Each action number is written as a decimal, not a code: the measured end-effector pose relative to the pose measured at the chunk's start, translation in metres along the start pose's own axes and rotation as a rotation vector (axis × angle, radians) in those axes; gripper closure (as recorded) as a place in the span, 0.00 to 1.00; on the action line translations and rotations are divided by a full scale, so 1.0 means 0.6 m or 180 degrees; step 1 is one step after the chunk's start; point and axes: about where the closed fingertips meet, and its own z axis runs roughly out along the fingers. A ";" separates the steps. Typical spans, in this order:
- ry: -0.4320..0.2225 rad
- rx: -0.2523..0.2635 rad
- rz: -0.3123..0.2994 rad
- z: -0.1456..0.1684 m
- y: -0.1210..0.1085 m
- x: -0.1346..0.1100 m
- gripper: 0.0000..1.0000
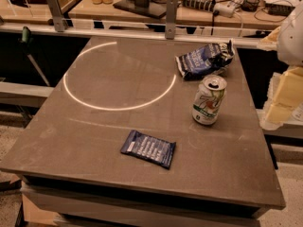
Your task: Move blue chip bag near 7up can
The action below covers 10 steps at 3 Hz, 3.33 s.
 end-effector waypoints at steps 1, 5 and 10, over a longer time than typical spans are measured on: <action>0.0000 0.0000 0.0000 0.000 0.000 0.000 0.00; -0.1168 0.0266 0.0685 0.057 -0.195 0.068 0.00; -0.2347 0.0584 0.2320 0.232 -0.450 0.047 0.00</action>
Offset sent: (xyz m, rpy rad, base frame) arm 0.0608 -0.0356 0.0132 0.3176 -0.1744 -0.1320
